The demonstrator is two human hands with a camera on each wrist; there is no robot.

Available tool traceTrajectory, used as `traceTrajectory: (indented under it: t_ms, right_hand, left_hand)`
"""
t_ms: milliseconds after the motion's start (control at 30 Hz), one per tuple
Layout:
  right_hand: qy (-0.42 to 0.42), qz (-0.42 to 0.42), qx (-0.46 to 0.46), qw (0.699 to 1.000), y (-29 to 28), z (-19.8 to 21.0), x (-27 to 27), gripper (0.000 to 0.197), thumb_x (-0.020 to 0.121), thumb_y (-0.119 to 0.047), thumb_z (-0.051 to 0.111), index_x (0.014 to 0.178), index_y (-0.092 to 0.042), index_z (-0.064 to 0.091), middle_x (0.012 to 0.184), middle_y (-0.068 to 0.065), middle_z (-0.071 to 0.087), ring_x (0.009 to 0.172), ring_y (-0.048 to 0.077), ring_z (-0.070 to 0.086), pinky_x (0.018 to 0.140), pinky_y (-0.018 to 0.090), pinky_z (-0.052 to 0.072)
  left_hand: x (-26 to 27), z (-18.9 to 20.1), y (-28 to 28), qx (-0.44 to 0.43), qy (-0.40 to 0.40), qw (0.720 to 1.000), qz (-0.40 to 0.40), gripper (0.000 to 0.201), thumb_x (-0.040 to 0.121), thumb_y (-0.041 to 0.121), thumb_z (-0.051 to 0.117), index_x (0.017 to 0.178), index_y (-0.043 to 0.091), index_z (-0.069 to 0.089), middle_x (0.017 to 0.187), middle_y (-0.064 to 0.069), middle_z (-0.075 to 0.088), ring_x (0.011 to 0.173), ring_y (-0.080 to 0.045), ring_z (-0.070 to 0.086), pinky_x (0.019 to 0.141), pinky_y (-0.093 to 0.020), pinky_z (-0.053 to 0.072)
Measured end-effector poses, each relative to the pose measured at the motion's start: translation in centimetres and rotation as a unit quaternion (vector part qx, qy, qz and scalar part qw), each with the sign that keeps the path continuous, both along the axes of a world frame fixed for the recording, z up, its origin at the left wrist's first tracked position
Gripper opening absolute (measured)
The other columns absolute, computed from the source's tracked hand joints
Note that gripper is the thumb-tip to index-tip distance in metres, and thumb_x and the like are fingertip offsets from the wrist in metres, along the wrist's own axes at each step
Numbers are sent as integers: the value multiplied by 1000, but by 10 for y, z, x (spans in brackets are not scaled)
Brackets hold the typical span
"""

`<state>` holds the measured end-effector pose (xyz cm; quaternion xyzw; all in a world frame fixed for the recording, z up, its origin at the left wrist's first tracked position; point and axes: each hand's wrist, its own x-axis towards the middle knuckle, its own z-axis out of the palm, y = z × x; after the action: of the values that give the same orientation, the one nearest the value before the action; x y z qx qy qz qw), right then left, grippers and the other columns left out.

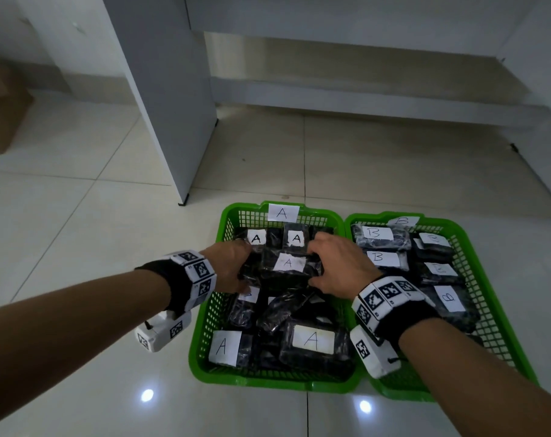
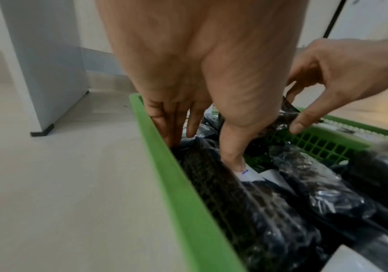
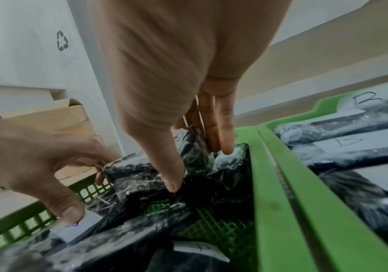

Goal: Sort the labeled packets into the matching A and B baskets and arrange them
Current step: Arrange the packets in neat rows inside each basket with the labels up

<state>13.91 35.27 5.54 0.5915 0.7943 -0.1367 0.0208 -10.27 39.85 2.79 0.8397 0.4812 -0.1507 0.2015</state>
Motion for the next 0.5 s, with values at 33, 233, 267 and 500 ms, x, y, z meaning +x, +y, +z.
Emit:
traceTrajectory:
  t_ms: [33,233,267,500]
  right_hand:
    - [1,-9,-1,1000,-1,-1,1,45,76,-38,85,107,-15,62,101,-5,49,89,17,53,71,28,41]
    - [24,-38,-1,999,2,-1,1,43,72,-38,85,105,-18,67,101,-4,57,93,19,58,75,32,50]
    - [34,-51,-5,998,4,0,2,38,71,-35,84,101,-19,68,99,-5,59,92,19,59,76,34,52]
    - [85,-112,-9,990,13,9,-7,26,65,-30,87,81,-22,67,81,-9,61,76,11,59,63,27,50]
  left_hand:
    - [1,-2,-2,-3,18,1000,-8,78,72,53,80,133,18,46,126,-3,60,115,-24,59,101,-37,45]
    - [8,9,-3,-34,32,999,-7,78,66,63,79,127,21,55,123,2,57,115,-20,53,102,-35,33]
    - [6,13,-1,-53,15,998,3,78,66,58,82,127,20,54,122,1,56,113,-21,54,98,-32,38]
    - [-15,36,16,-211,-141,965,67,49,58,14,94,87,15,55,73,6,55,64,-10,46,52,-20,37]
